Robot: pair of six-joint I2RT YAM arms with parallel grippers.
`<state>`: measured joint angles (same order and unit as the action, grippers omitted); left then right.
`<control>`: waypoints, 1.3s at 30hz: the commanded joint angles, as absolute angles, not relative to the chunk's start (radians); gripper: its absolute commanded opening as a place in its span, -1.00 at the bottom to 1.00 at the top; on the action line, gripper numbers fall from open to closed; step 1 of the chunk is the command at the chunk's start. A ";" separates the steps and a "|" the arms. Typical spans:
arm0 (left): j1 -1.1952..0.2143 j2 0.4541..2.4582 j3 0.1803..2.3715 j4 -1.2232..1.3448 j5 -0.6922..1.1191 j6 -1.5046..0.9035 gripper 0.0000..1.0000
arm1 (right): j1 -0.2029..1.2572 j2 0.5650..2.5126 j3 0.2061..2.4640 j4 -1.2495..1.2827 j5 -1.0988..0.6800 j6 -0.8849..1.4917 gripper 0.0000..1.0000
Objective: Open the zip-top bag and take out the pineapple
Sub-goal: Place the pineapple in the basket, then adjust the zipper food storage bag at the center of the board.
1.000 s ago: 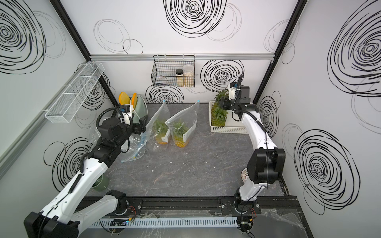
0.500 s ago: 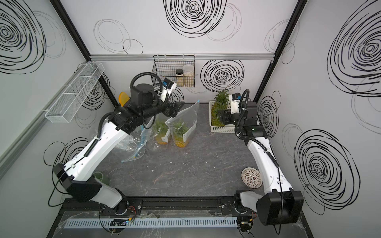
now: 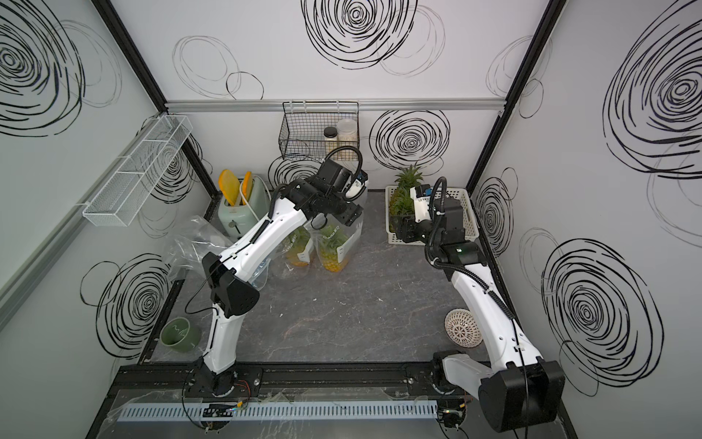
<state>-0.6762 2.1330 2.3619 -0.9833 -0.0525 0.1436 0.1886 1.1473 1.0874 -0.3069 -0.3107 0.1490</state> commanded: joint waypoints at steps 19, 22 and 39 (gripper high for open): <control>-0.806 1.775 2.025 -0.906 -0.169 0.401 -1.00 | 0.195 1.047 1.029 -0.274 -0.370 0.155 0.28; -0.830 1.723 1.935 -0.888 -0.201 0.437 -1.00 | 0.196 1.023 1.013 -0.273 -0.426 0.152 0.28; -0.894 1.502 1.630 -0.723 -0.136 0.511 -1.00 | 0.242 0.926 0.887 -0.185 -0.713 0.105 0.28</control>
<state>-0.8864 1.5375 1.6299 -0.8120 -0.1539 0.4622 0.2287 0.9386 0.8936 -0.2390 -0.6567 0.1337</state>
